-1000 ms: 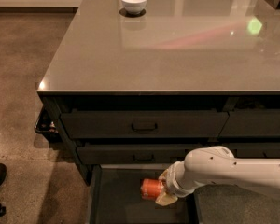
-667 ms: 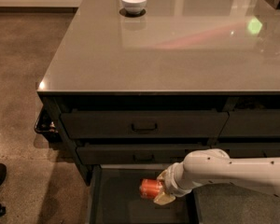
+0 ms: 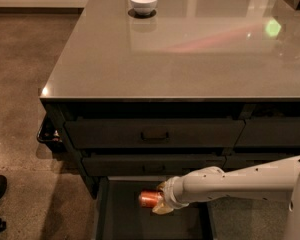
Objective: Place coke can into bottom drawer
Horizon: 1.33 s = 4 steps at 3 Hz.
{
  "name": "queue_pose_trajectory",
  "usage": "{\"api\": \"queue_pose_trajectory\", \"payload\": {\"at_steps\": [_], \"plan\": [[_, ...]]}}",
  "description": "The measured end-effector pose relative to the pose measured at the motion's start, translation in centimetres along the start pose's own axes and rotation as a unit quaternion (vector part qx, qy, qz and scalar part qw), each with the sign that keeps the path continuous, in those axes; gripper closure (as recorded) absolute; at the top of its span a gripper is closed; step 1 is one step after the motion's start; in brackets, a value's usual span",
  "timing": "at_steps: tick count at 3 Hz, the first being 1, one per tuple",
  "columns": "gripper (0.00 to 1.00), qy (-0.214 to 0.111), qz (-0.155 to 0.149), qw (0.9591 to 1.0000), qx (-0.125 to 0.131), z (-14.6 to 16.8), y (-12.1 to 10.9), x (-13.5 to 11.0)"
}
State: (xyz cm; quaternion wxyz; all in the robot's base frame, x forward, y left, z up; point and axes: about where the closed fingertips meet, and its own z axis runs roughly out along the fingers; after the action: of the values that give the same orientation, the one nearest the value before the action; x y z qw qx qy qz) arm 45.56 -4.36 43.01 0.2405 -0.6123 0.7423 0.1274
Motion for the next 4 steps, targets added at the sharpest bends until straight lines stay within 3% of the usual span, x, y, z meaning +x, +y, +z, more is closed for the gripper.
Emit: {"api": "queue_pose_trajectory", "payload": {"at_steps": [1,2,3,4], "plan": [[1.0,0.0,0.0,1.0,0.0,0.0,0.0,0.0],[1.0,-0.009,0.01,0.9999,0.005,3.2,0.3,1.8],[1.0,-0.033,0.03,0.9987,0.023,8.9,-0.1,4.3],[1.0,-0.047,0.052,0.9973,0.019,15.5,0.2,5.9]]}}
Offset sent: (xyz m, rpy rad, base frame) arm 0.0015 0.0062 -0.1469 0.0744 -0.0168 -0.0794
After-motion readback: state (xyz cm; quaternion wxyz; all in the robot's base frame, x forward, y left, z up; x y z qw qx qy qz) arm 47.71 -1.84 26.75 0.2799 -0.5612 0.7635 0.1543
